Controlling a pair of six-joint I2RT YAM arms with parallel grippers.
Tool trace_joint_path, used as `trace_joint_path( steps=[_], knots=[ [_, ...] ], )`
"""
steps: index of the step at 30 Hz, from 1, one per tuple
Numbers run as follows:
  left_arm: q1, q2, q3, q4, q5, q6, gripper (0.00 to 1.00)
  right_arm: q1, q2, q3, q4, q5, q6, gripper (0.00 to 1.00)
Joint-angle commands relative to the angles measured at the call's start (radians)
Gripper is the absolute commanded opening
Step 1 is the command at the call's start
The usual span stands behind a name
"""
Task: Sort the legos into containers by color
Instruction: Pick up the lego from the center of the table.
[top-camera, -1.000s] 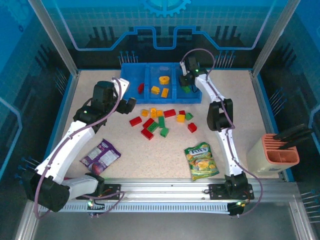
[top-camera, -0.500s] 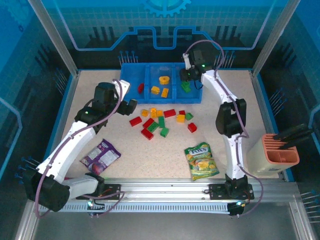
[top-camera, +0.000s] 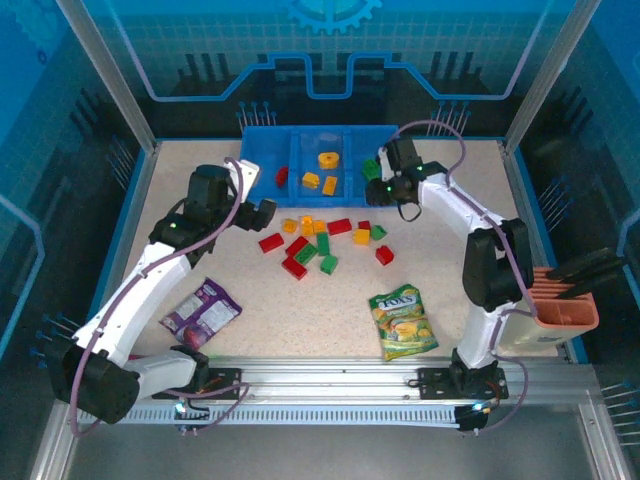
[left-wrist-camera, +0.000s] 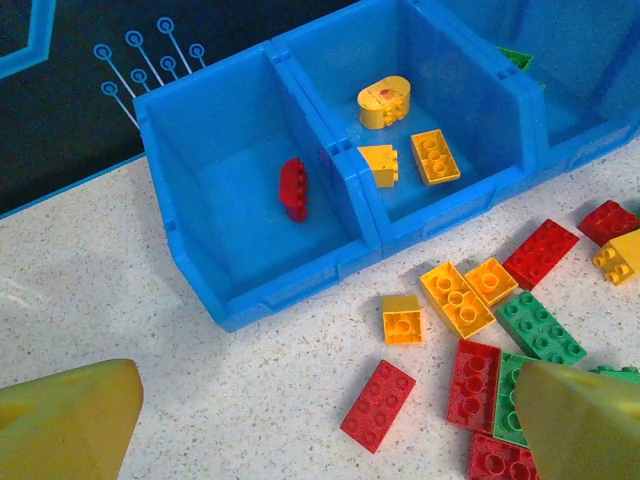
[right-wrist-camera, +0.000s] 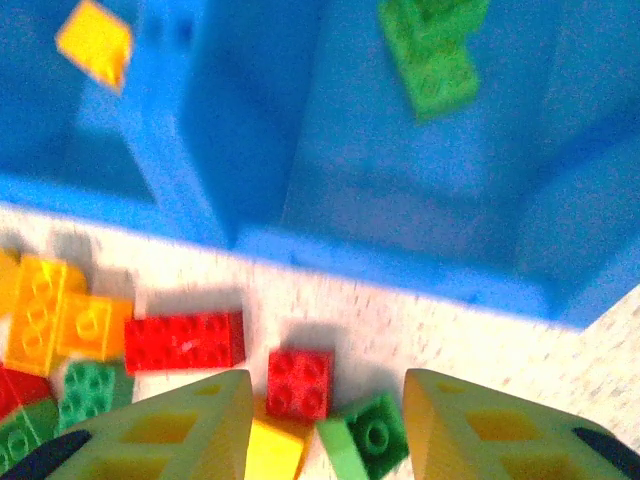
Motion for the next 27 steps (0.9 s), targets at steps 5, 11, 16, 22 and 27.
trace_joint_path(
  steps=[5,11,16,22,27],
  knots=[
    [0.015,-0.028,-0.012,0.029,0.045,-0.02,0.97,0.007,0.036,-0.03,-0.051,-0.068,-0.16,0.49],
    [0.015,-0.025,-0.005,0.024,0.051,-0.02,0.97,0.004,0.097,-0.02,-0.061,-0.038,-0.208,0.51],
    [0.015,-0.023,0.0,0.018,0.057,-0.023,0.97,0.003,0.135,-0.02,-0.061,-0.036,-0.216,0.52],
    [0.015,-0.013,0.01,0.01,0.065,-0.031,0.97,0.0,0.156,-0.038,-0.07,-0.021,-0.217,0.53],
    [0.015,-0.007,0.012,0.009,0.072,-0.034,0.97,-0.005,0.175,-0.039,-0.083,0.024,-0.226,0.53]
  ],
)
